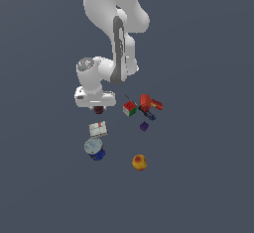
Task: Pick up a designated object from a clutter of objects.
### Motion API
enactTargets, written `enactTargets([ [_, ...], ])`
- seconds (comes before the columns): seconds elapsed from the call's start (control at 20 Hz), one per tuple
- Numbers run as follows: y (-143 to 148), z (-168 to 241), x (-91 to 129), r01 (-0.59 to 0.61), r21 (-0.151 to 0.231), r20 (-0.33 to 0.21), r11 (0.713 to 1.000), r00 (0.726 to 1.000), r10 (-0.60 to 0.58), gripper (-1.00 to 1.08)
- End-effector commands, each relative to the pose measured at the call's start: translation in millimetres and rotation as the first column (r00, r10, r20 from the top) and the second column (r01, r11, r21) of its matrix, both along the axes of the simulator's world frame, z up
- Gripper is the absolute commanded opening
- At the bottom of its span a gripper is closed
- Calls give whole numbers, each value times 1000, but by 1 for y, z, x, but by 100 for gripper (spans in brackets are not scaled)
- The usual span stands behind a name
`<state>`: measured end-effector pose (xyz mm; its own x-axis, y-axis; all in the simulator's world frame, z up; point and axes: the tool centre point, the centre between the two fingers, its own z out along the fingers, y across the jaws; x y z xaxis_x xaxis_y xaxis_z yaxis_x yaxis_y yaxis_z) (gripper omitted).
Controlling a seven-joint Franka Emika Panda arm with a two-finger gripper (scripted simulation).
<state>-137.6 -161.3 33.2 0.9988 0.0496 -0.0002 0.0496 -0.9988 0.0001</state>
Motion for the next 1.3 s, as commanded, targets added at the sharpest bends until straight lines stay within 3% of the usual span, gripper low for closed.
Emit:
enactTargets([
  [0.0, 1, 2, 0, 0, 0, 1, 1000, 1000, 0, -100],
  [0.55, 15, 43, 2, 0, 0, 1, 1000, 1000, 0, -100],
  [1.25, 52, 152, 6, 0, -3, 0, 1000, 1000, 0, -100],
])
